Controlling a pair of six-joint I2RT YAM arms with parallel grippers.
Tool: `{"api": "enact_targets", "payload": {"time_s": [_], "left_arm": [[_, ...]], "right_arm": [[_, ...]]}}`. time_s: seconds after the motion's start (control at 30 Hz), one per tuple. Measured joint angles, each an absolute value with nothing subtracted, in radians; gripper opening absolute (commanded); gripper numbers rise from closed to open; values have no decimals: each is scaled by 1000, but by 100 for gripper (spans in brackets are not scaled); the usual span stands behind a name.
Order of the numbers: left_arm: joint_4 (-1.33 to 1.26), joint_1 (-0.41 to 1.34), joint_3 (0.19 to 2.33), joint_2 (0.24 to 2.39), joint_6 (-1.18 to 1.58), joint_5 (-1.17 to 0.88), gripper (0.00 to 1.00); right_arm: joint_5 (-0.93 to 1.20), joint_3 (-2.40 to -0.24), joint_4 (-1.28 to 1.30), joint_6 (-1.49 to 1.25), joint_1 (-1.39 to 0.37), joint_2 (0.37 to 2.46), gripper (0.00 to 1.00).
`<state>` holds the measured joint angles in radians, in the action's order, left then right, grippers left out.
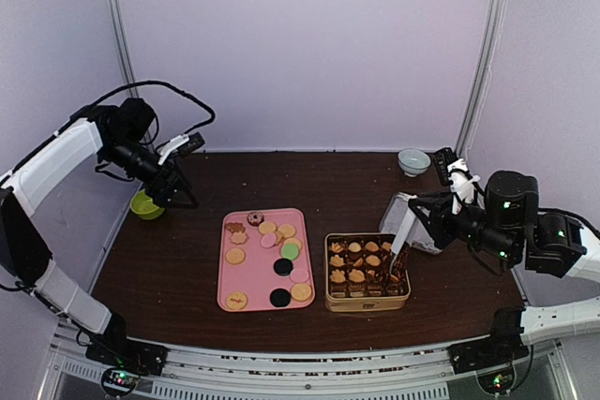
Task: Pack the cookies
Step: Pick up the clamp from the empty pocket of the box.
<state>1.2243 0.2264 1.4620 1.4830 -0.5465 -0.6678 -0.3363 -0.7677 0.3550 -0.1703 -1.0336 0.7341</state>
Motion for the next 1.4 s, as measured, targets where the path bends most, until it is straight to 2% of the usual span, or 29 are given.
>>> {"api": "enact_targets", "payload": {"time_s": [0.33,0.43,0.6,0.93,1.2,1.4], "left_arm": [[1124,554,2025,2048,-532,-816,88],[1094,622,2130,2168,-513,-859,87],[978,712,2148,2214,-432,-908,85],[697,848,2202,2275,-253,-990,74],[593,913,2202,2344,-152,-1037,57],[581,936,2202,2346,-139,-1082,48]], "right_arm": [[-338,-768,328,-196,-1033,759,18],[-337,-768,325,-203,-1032,760,18],[-337,-769,323,-209,-1031,763,18],[-310,-769,312,-207,-1028,764,20],[-261,-779,297,-188,-1025,785,21],[-245,-782,297,-174,-1022,785,21]]}}
